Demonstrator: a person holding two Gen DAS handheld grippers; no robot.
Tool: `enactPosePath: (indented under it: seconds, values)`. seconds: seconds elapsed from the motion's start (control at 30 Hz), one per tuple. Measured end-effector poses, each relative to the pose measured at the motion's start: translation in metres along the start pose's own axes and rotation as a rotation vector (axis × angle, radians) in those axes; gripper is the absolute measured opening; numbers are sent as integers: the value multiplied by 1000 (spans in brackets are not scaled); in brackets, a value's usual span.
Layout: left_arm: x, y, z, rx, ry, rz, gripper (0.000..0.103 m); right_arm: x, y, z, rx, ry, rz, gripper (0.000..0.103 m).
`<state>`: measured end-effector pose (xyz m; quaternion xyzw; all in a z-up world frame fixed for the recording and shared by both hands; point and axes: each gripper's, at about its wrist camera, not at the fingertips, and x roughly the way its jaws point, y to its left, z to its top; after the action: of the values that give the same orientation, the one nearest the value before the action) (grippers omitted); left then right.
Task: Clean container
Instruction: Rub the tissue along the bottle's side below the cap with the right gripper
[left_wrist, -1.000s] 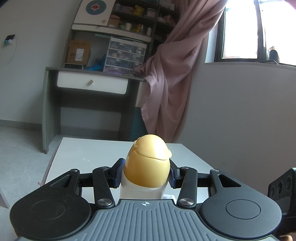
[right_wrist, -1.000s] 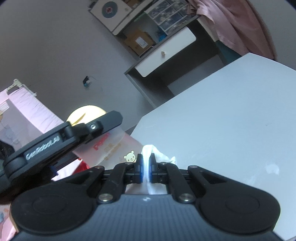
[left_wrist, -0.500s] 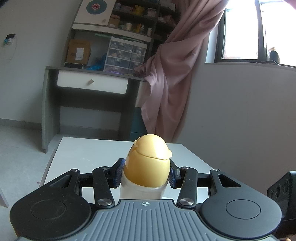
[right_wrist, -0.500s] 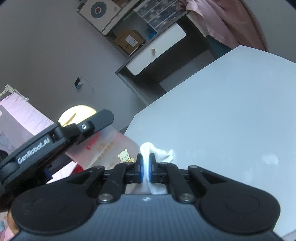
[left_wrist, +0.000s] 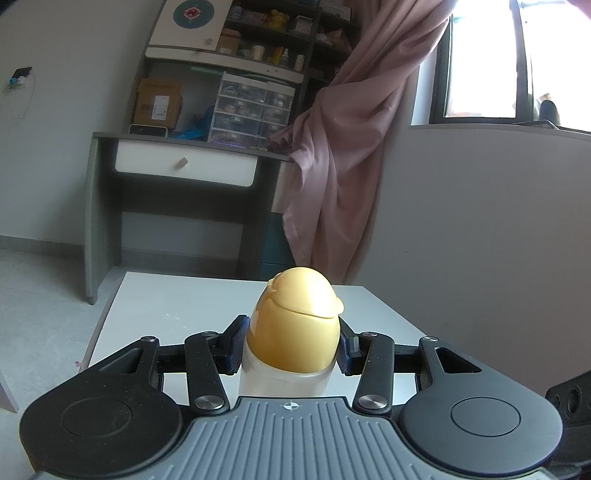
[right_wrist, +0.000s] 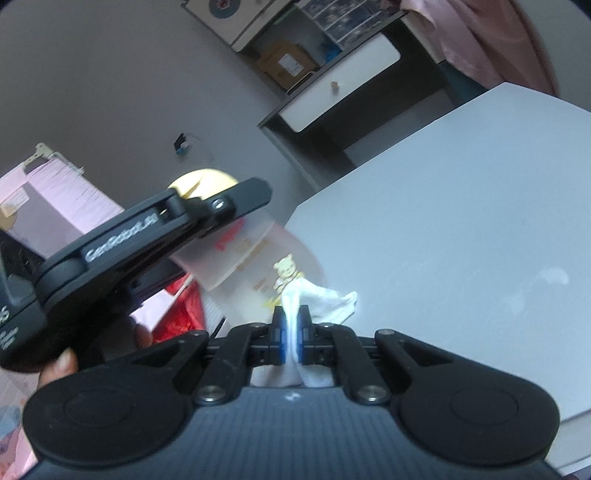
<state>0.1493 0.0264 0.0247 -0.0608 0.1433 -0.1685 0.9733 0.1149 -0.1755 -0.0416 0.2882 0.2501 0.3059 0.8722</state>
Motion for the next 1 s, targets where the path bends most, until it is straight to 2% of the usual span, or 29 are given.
enactPosePath:
  seconds: [0.17,0.47,0.6,1.0]
  values:
    - [-1,1,-1,0,0,0,47,-4,11,-3,-39,8,41,6]
    - [-1,3,-1,0,4,-3,47,-20,36,12,-108,-81,92,6]
    - [-1,4,-1,-1,5,-3,47,-21,38,16,-119,-94,101,6]
    - [-1,2,-3,0,2,0,47,-4,14,1,-63,-6,45,6]
